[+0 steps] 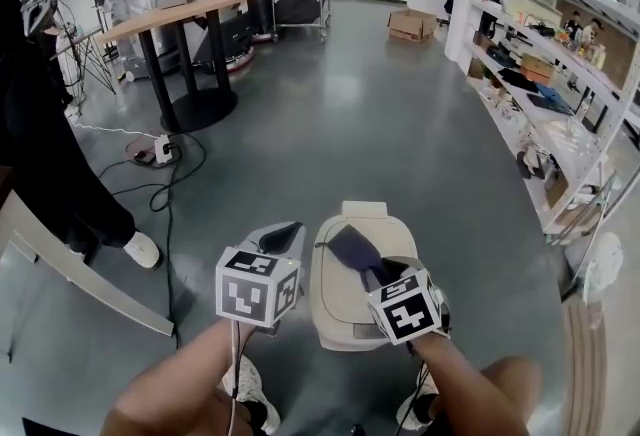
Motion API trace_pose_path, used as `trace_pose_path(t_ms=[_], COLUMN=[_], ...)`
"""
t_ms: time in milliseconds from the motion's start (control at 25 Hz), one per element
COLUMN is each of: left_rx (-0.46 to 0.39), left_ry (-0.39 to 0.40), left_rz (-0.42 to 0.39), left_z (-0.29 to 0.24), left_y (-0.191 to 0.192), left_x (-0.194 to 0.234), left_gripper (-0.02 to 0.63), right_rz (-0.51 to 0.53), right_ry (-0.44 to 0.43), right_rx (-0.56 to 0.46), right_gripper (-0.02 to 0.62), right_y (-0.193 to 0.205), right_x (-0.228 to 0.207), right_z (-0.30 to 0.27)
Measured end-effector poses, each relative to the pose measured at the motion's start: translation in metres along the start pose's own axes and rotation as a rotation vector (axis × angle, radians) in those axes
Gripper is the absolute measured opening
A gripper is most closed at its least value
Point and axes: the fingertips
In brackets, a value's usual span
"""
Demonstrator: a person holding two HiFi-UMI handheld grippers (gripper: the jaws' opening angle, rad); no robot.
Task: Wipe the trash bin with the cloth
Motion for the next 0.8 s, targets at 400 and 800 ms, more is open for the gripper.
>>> trace_pose_path(t_ms=[400,800], left_rx=[-0.013,-0.002], left_ry=[0.000,0.016], left_rz=[-0.017,-0.029], left_z=[-0.009,-0.020], left_y=[-0.010,-0.008], left_x=[-0.004,-0.016], left_gripper=[-0.002,-0.002], right_rz=[-0.038,-0.062], right_ry=[0.047,0.087], right_rx=[0.000,0.008], right_gripper=[0.098,0.098], right_y=[0.017,0.031], right_x=[-0.028,-0.046], right_z=[0.010,0.017])
Point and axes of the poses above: the fingertips, and each gripper's own axes: z backward along the fingers, x to its left, y out of its underside, and after that the axes turned 2 degrees about z, right-handed
